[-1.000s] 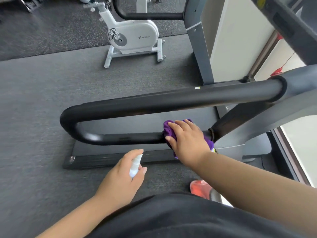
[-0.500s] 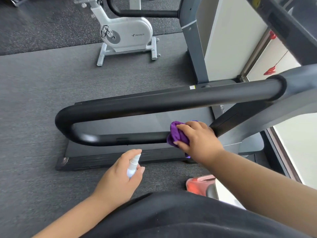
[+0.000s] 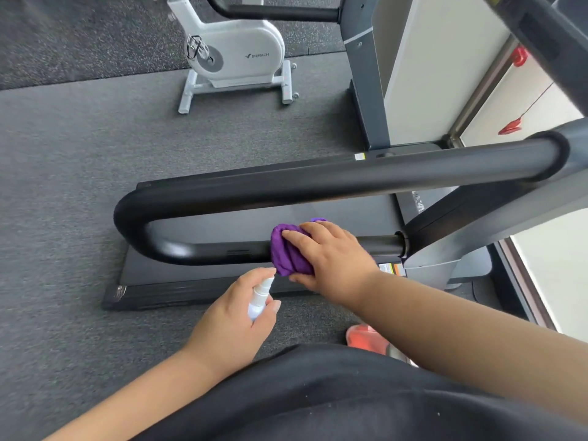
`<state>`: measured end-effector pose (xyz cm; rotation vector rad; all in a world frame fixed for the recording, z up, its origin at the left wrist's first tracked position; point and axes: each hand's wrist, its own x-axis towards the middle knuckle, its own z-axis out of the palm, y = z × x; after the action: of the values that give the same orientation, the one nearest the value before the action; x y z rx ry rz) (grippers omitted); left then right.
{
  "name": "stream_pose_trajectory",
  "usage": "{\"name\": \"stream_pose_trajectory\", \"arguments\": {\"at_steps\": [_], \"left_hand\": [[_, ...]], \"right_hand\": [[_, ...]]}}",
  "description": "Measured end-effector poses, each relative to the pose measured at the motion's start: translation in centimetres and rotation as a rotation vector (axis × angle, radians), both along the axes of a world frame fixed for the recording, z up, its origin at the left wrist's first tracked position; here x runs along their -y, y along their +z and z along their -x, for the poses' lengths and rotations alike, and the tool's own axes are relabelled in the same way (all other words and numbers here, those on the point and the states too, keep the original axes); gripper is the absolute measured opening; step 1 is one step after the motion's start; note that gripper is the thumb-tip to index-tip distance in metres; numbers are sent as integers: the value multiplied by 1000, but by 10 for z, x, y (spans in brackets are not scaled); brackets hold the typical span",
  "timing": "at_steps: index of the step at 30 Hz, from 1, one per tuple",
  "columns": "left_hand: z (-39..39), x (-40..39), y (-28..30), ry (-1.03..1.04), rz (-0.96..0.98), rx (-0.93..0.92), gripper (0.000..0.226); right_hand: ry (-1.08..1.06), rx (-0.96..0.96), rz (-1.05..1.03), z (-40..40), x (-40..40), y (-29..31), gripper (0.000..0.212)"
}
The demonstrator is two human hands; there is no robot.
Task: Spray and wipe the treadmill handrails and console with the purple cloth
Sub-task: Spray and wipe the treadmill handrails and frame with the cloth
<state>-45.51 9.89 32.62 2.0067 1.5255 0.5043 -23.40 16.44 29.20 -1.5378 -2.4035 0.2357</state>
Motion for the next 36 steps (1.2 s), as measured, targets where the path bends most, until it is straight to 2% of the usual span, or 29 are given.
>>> {"name": "stream_pose_trajectory", "arguments": {"at_steps": [2, 4, 8, 12, 14, 17, 18, 21, 27, 30, 32, 33, 36], "left_hand": [[9, -4, 1, -14, -18, 5, 65], [22, -7, 1, -14, -20, 8, 70], [52, -9, -2, -22, -1, 6, 61], [81, -13, 0, 4, -20, 32, 51], [96, -14, 0, -8, -27, 45, 49], [115, -15, -3, -25, -63, 50, 54], [120, -16, -3, -36, -87, 54, 54], [133, -21, -4, -75, -134, 72, 54], [134, -32, 2, -132, -193, 100, 44], [131, -35, 2, -170, -188, 111, 44], [131, -33, 1, -195, -171, 118, 44], [132, -33, 1, -198, -158, 125, 43], [139, -31, 1, -185, -153, 114, 43]], "right_hand": [[9, 59, 5, -11, 1, -4, 91], [-3, 77, 10, -8, -1, -6, 95], [-16, 38, -6, 19, -8, -1, 86], [78, -5, -4, 72, -13, 7, 77], [85, -128, 15, 107, -18, 11, 72], [65, -454, 136, 156, -24, 21, 60], [70, -474, 155, 168, -24, 24, 57], [76, -226, 36, 187, -22, 19, 66], [107, 92, -215, 161, -18, 7, 94], [74, 137, -190, 126, -13, 1, 91], [32, 44, -116, 113, -12, 2, 84], [21, -62, -64, 111, -12, 3, 79], [-60, -573, 103, 117, -11, 14, 59]]}}
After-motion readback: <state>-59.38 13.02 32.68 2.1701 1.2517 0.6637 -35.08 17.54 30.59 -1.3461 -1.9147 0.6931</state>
